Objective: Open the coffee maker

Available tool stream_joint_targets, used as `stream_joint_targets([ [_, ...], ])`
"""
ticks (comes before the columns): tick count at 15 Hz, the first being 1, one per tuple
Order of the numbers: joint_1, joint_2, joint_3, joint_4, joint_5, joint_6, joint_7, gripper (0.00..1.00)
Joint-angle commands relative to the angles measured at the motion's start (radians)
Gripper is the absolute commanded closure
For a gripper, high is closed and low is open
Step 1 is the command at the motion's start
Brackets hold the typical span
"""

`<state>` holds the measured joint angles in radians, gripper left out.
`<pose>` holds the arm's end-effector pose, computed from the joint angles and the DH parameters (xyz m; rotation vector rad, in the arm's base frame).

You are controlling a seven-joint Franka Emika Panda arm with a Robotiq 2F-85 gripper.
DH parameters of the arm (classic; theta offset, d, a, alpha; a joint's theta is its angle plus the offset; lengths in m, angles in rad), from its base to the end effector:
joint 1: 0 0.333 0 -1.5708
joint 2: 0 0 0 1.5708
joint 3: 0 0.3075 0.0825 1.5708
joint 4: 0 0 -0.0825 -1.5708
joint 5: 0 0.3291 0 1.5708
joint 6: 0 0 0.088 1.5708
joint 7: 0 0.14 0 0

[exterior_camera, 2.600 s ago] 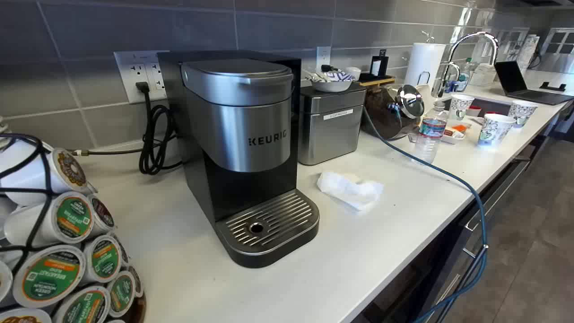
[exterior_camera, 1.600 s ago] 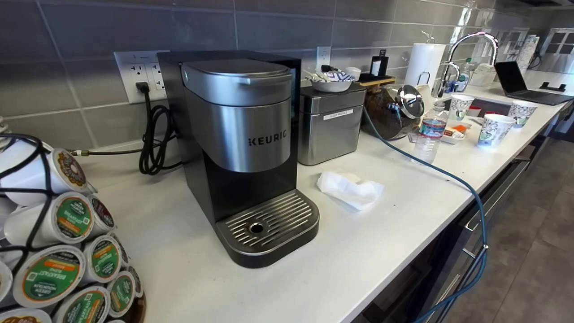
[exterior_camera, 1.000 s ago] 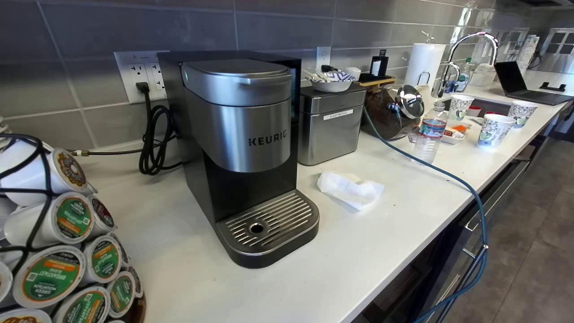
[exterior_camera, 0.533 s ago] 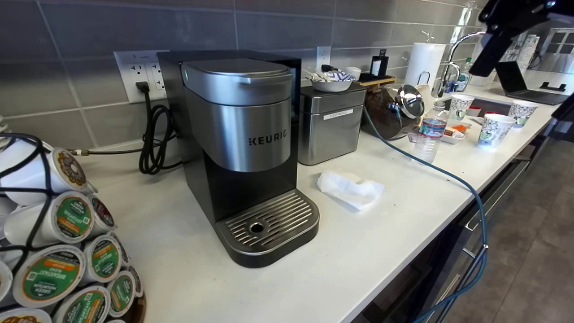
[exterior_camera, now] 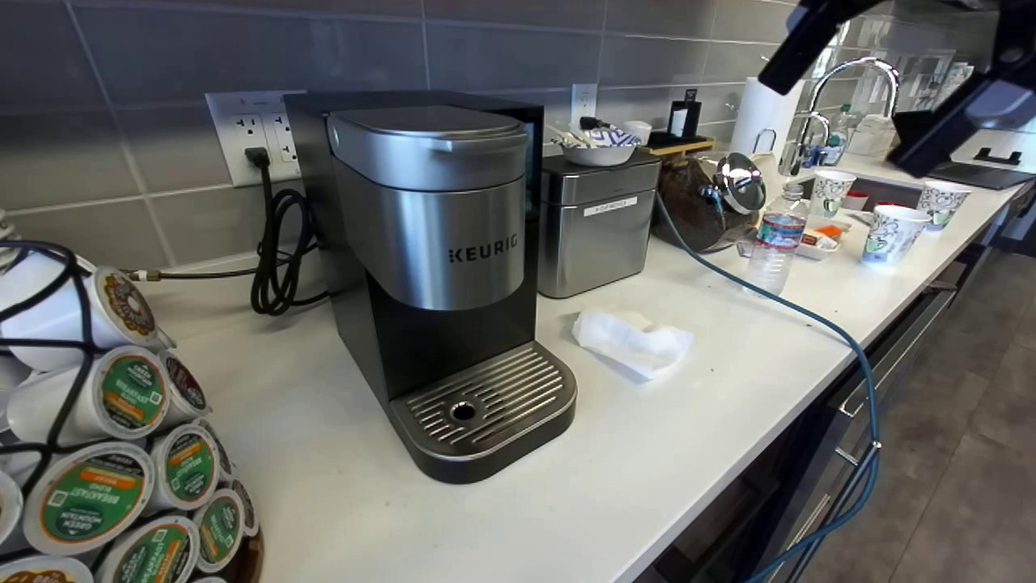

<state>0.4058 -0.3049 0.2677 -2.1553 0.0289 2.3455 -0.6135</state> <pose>0.3607 0.3045 0.5526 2.4143 1.7971 0.7466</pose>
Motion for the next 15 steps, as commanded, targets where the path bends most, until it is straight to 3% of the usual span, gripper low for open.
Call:
stream_joint_targets([
  [1, 0.062, 0.04, -0.054, -0.038, 0.095, 0.168, -0.222, 0.0],
  [6, 0.09, 0.092, -0.067, -0.067, 0.145, 0.375, -0.516, 0.0],
  [10, 0.162, 0.143, -0.098, -0.087, 0.268, 0.614, -0.752, 0.0],
  [11, 0.172, 0.156, -0.104, -0.086, 0.291, 0.659, -0.78, 0.0],
  [15, 0.143, 0.159, -0.091, -0.077, 0.246, 0.634, -0.717, 0.0],
])
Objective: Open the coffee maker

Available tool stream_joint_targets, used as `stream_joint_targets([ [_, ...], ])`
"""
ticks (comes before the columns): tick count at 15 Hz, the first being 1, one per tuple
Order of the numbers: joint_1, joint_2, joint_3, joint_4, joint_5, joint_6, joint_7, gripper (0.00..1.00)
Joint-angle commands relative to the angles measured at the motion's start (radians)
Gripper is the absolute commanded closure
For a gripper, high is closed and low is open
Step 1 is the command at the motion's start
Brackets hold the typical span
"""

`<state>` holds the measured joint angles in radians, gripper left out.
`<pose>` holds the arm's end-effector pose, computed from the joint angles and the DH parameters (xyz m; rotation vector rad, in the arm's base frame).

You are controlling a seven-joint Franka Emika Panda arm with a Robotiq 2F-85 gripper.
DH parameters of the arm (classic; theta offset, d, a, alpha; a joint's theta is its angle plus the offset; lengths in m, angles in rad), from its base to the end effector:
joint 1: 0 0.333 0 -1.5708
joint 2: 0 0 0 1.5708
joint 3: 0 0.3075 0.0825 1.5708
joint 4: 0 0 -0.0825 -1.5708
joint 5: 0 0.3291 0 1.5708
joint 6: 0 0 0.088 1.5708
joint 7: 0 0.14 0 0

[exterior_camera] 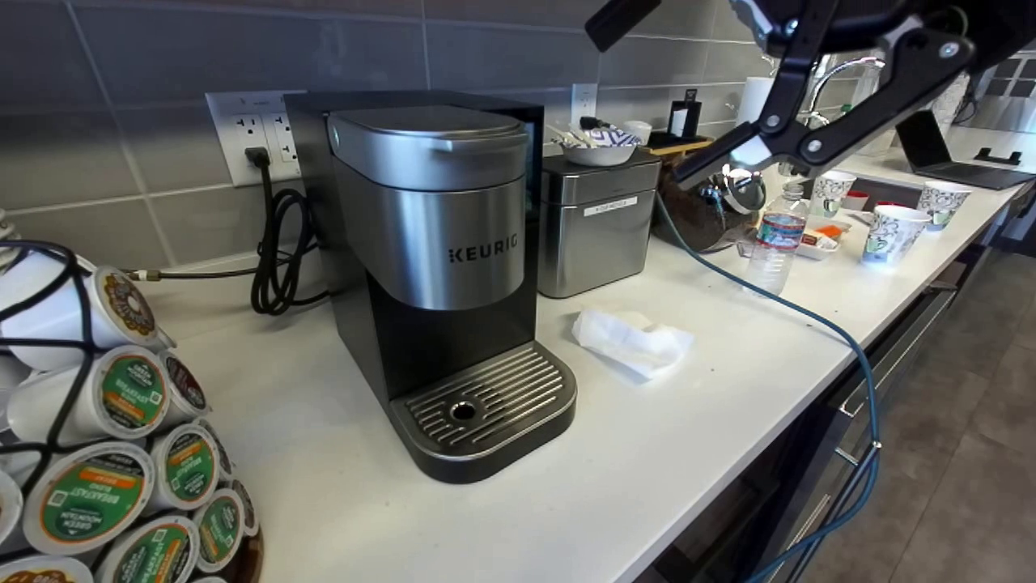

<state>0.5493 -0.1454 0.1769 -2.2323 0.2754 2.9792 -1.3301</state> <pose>0.4032 0.3404 0.5363 1.6753 2.1459 1.2936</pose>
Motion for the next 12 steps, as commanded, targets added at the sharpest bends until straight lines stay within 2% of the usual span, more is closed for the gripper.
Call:
stream_joint_targets([
  [1, 0.0, 0.002, -0.002, 0.0, 0.0, 0.0, -0.002, 0.0],
  [2, 0.0, 0.002, -0.003, 0.0, 0.0, 0.0, -0.002, 0.0],
  [3, 0.006, 0.029, -0.002, -0.008, -0.02, 0.124, -0.059, 0.0],
  [4, 0.033, 0.047, -0.011, 0.001, 0.022, 0.164, -0.093, 0.0],
  [5, 0.042, 0.069, -0.013, 0.004, 0.01, 0.238, -0.137, 0.0],
  [10, 0.085, 0.152, -0.014, 0.026, -0.03, 0.383, -0.189, 0.0],
  [11, -0.013, 0.163, 0.058, 0.022, -0.198, 0.407, -0.045, 0.0],
  [12, 0.064, 0.183, 0.003, 0.03, -0.1, 0.447, -0.153, 0.0],
])
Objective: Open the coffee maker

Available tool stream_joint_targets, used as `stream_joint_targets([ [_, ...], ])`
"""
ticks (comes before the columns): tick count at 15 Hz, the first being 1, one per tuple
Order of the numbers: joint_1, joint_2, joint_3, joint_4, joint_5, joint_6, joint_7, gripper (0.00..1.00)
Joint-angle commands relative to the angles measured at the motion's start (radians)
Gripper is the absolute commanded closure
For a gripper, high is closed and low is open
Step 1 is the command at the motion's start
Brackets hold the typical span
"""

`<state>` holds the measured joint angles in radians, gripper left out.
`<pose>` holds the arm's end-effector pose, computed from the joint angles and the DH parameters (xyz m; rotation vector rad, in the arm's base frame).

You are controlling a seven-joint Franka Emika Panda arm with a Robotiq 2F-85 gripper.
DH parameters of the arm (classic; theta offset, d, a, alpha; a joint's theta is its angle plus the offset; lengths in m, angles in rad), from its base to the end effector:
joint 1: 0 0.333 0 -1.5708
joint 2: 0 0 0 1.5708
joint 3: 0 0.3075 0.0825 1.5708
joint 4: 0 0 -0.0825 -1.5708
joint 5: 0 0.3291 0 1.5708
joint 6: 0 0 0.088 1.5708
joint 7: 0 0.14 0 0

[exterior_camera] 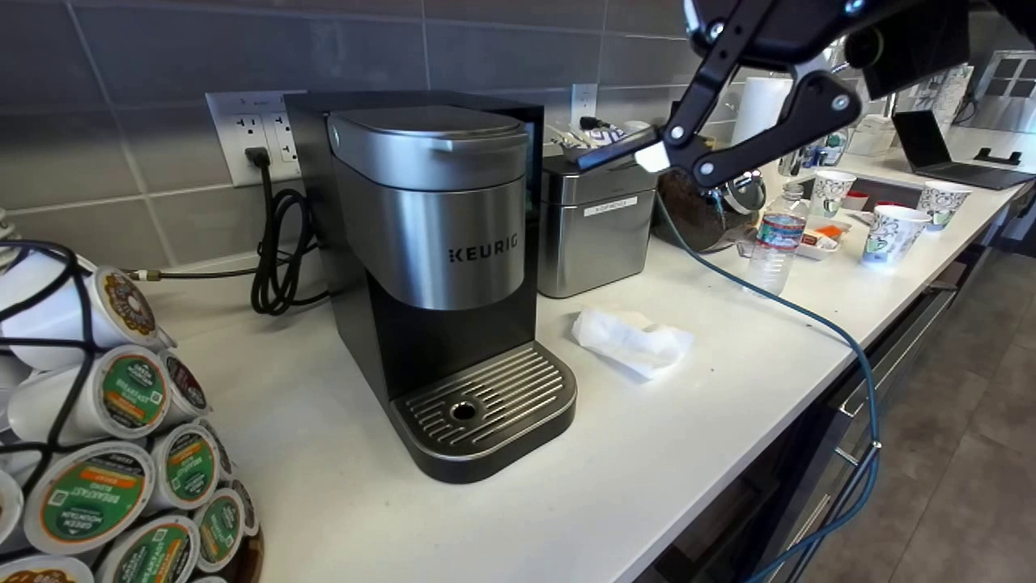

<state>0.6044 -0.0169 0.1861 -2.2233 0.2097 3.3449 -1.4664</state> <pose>0.4060 0.3772 0.5320 1.2865 2.0635 1.4927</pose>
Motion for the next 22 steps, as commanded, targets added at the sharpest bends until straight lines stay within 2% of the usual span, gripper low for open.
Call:
stream_joint_targets([
  [1, -0.008, 0.068, 0.001, 0.021, -0.077, 0.114, 0.01, 0.0],
  [6, -0.037, 0.12, -0.021, 0.041, -0.134, 0.214, 0.003, 0.0],
  [12, -0.047, 0.145, -0.043, 0.049, -0.148, 0.229, -0.018, 0.0],
  [22, -0.036, 0.219, -0.039, 0.105, -0.143, 0.309, -0.029, 0.0],
])
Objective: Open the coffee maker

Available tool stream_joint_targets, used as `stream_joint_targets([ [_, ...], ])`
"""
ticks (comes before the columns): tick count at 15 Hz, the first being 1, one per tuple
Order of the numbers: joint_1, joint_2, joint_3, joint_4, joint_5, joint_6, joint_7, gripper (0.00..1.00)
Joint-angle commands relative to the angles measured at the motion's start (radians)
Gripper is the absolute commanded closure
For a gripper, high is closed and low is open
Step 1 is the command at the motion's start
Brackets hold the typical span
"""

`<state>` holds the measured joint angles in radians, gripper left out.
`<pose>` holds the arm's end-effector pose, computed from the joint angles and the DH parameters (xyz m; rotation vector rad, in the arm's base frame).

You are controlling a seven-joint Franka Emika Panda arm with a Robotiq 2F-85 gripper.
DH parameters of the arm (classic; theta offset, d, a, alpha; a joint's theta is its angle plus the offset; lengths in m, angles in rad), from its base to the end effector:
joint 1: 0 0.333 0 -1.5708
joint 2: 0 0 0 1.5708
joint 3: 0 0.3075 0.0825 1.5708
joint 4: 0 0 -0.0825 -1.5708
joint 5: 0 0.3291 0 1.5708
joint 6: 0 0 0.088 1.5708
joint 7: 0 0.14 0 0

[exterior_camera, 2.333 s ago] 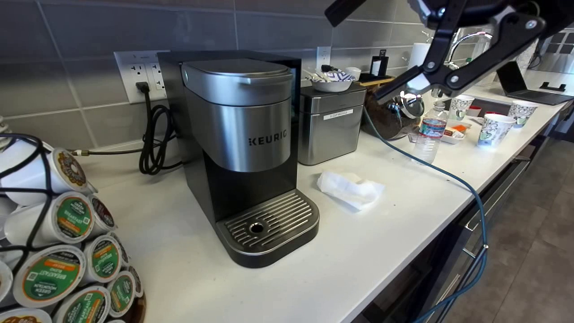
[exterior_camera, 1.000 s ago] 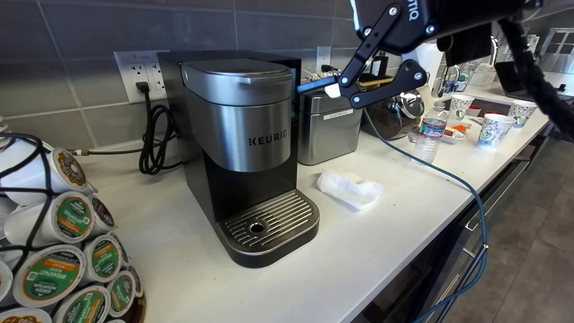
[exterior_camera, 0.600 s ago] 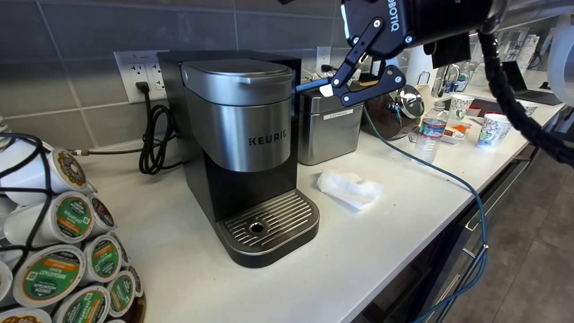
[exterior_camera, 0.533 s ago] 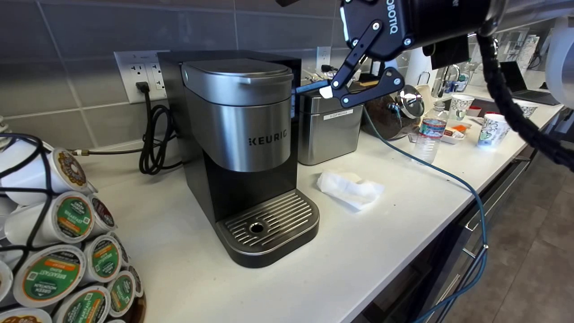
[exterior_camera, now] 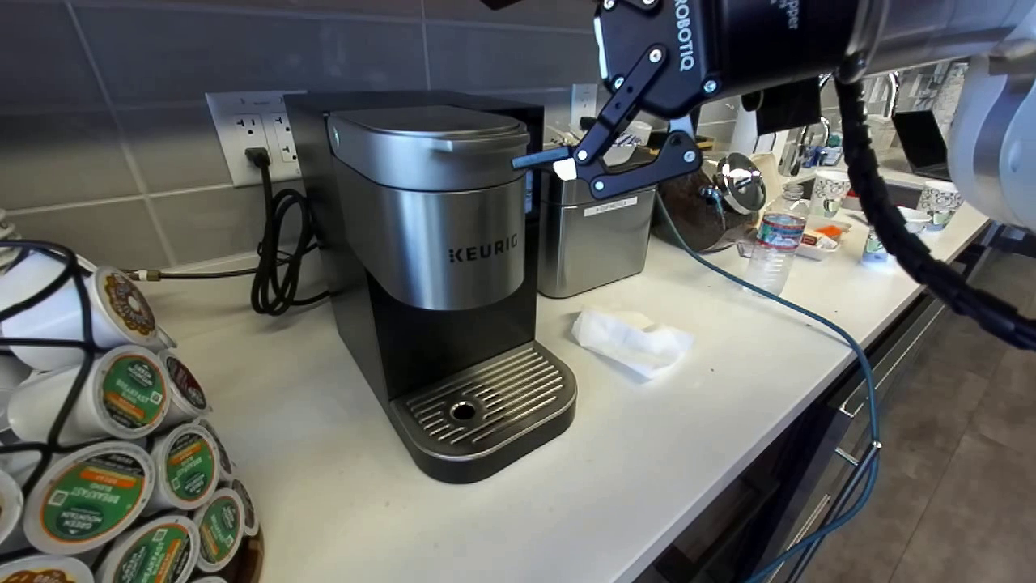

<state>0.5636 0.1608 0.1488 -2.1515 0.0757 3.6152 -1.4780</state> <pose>0.4546 0.3714 0.5101 1.1213 1.9030 1.5779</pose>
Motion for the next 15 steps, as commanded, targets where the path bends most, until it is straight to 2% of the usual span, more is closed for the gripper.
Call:
stream_joint_targets([
  [1, 0.006, 0.049, -0.002, 0.041, -0.008, 0.046, -0.02, 0.0],
  [11, 0.023, 0.102, -0.002, 0.162, 0.0, 0.067, -0.037, 0.0],
  [15, 0.035, 0.118, -0.005, 0.264, -0.002, 0.074, -0.047, 0.0],
])
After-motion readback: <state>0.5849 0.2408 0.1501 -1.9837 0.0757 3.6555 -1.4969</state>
